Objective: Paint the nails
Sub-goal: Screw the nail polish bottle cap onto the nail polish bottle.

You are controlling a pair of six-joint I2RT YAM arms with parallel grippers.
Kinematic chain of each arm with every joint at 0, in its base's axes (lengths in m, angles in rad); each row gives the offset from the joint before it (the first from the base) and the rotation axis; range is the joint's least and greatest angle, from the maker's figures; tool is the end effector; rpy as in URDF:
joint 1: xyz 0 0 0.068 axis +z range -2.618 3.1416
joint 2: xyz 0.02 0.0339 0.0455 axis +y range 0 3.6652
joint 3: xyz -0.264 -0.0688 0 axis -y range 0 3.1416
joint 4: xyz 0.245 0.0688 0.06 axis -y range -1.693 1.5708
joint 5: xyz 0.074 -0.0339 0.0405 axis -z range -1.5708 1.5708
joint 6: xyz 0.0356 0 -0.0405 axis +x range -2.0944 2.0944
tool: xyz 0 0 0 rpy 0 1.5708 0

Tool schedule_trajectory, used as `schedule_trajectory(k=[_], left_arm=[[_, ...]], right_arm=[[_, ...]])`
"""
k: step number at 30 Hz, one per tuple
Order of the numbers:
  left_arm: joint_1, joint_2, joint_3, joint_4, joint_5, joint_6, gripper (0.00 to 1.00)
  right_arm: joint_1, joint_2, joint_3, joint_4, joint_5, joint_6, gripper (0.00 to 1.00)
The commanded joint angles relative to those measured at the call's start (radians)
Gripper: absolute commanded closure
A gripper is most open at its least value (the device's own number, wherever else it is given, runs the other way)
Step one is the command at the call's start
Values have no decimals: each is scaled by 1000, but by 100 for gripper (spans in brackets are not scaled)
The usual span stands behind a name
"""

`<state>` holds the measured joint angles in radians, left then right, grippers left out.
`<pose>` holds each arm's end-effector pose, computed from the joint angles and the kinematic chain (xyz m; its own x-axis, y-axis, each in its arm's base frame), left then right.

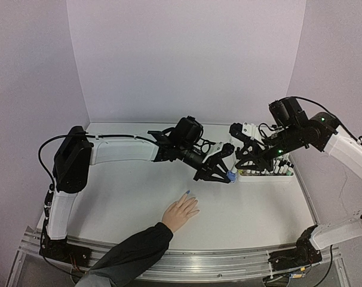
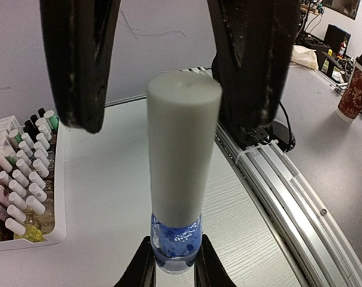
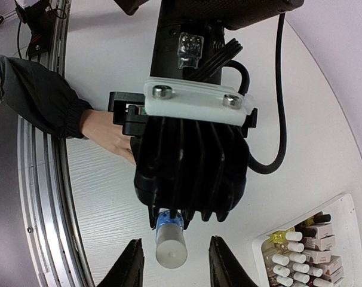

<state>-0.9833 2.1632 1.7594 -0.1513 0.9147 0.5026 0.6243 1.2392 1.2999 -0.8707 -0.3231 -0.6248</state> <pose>0.2523 -0.4298 0.2410 0.1684 0.2773 -0.9459 0.9128 -0.4062 0.0434 0.1956 0.1549 0.3598 -0.0485 -0.7186 -0.6938 -0.9374 0.2726 -0.2168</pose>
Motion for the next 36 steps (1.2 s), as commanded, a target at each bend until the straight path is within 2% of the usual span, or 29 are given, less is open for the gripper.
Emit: schedule_trajectory(k=[1,7,15,19,28,36], left_arm=[[-6,-26,60,-7,33,21,100],[-8,-24,64,-3,32,10,100],[-5,-42,40,99,-33,-101,100],[-3,-63,6,215,-113,-169,100],[-4,-76,-28,363,-303,-260,100],[-6,-68,-24,407,-477,-240,100]], right_arm=[[-5,-23,3,24,-59,4,68],[-4,-9,3,24,-71,14,81],[-4,-22,-33,29,-31,51,100],[-5,-6,-42,68,18,118,100],[7,-15,-121,306,171,313,100],[68,81,-107,403,457,494,100]])
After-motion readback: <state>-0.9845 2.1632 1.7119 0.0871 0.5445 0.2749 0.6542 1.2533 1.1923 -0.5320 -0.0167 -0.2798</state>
